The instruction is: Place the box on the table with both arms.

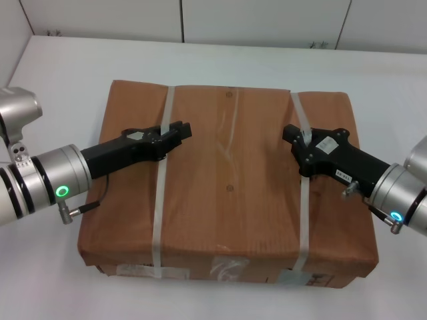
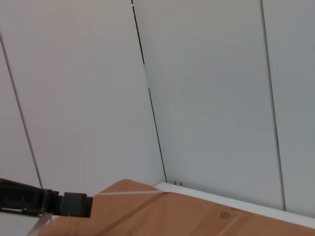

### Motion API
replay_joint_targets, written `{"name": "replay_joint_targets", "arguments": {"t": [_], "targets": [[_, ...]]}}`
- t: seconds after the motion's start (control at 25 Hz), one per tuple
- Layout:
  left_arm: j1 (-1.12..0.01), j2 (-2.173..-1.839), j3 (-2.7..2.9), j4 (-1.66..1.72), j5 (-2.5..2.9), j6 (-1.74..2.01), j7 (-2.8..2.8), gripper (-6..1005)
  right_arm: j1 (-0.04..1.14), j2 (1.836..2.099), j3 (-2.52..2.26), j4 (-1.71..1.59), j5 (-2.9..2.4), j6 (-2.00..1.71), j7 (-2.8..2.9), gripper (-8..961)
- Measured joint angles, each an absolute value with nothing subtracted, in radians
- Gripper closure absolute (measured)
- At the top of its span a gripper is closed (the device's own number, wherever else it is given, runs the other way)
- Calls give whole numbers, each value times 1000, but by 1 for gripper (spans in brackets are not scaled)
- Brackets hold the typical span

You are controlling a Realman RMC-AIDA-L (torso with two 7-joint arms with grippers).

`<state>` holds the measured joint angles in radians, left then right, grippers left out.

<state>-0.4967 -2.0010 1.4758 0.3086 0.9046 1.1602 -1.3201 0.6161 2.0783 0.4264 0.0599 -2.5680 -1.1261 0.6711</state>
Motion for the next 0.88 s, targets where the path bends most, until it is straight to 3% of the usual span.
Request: {"name": "replay_joint_targets", "arguments": {"t": [0.48, 0.88], "targets": [[-498, -2002, 1475, 301, 914, 1147, -1286, 813, 635, 2079, 422, 65, -2573, -1062, 669, 913], [-524, -2027, 1486, 298, 988, 958, -1267, 809, 683, 2079, 398, 125, -2592, -811, 669, 896]]}}
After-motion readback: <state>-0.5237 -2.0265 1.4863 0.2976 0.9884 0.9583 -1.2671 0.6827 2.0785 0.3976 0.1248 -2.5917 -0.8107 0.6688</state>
